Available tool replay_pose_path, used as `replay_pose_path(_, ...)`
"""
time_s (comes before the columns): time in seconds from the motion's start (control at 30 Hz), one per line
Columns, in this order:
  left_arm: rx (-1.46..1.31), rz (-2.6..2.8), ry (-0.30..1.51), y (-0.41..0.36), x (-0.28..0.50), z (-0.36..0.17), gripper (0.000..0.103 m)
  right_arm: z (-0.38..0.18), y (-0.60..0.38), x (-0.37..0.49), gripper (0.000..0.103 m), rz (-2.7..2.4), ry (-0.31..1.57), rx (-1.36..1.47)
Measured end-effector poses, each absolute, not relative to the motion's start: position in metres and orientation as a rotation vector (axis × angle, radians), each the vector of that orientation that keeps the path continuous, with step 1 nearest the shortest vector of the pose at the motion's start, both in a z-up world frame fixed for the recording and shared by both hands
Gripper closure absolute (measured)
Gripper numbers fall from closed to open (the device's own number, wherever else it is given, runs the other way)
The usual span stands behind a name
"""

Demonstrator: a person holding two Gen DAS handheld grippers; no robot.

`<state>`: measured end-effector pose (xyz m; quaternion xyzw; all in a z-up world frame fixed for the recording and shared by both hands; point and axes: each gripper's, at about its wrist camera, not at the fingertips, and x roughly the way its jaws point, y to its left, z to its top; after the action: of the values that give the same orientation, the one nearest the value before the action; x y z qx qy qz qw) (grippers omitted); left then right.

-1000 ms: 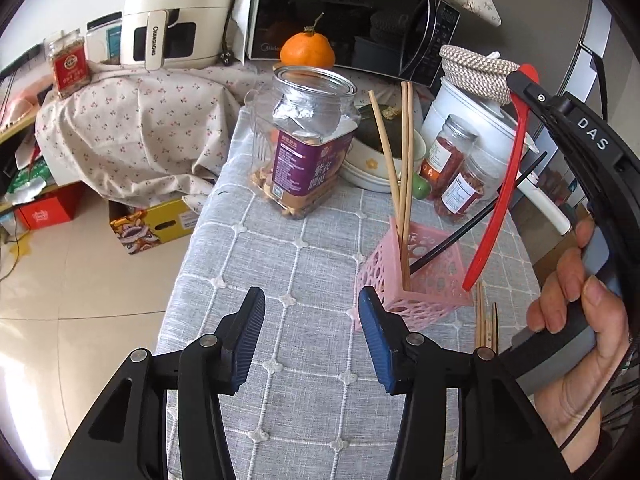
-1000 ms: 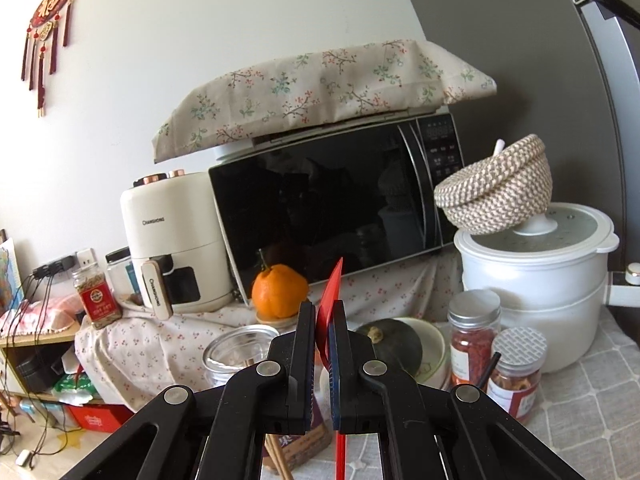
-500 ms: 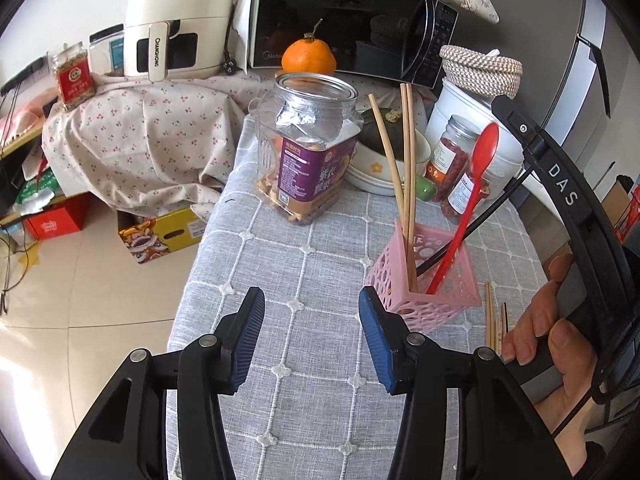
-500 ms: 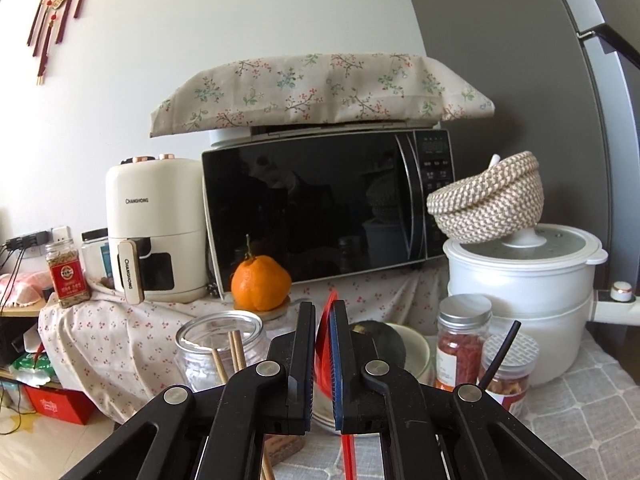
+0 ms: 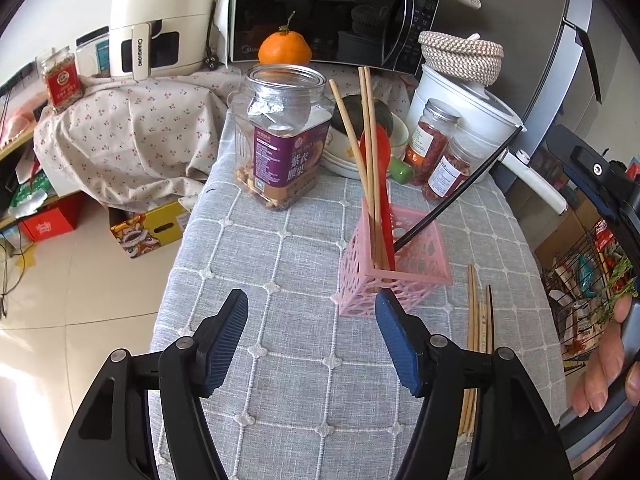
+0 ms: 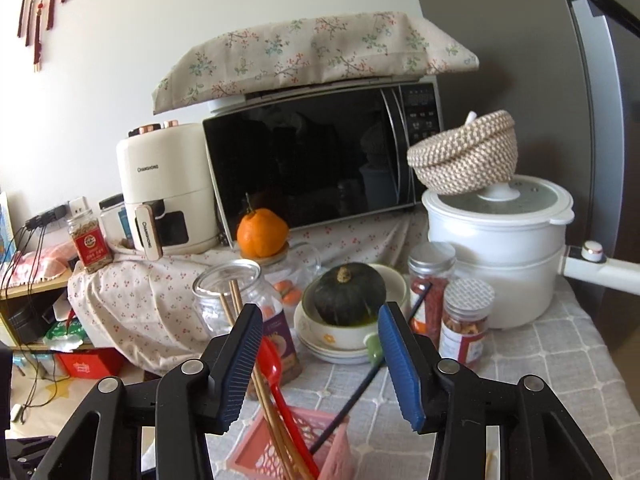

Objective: Organize utensils
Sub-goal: 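Lower the red spoon into the pink basket and open the right tool, then grasp another wooden chopstick with the left tool and lift it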

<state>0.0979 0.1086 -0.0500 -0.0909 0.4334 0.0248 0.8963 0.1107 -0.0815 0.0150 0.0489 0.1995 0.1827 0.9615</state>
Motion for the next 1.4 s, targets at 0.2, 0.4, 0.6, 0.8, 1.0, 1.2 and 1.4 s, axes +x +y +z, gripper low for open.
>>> replay_pose_path(0.2,-0.132,0.034,0.907,0.085,0.09,-0.048,0.024,0.005,-0.112,0.09,0.033,0.319,0.544,0.084)
replay_pose_path(0.4,-0.089,0.005,0.957,0.058,0.089,-0.055,0.021,-0.012,-0.146,0.076,0.025,0.238,0.703,0.093)
replay_pose_path(0.6,-0.043,-0.052,1.022,0.015,0.092,-0.068,0.021,-0.03,-0.192,0.074,0.022,0.141,0.85,0.169)
replay_pose_path(0.8,-0.004,-0.132,1.097,-0.036,0.103,-0.087,0.021,-0.049,-0.23,0.079,0.021,0.098,0.975,0.201)
replay_pose_path(1.0,0.025,-0.189,1.136,-0.076,0.124,-0.104,0.022,-0.068,-0.261,0.082,0.021,0.074,1.06,0.233)
replay_pose_path(1.2,-0.035,-0.21,1.209,-0.093,0.163,-0.13,0.065,-0.073,-0.282,0.089,0.02,0.049,1.082,0.261)
replay_pose_path(1.4,-0.097,-0.203,1.25,-0.102,0.199,-0.149,0.083,-0.076,-0.289,0.095,0.02,0.058,1.094,0.232)
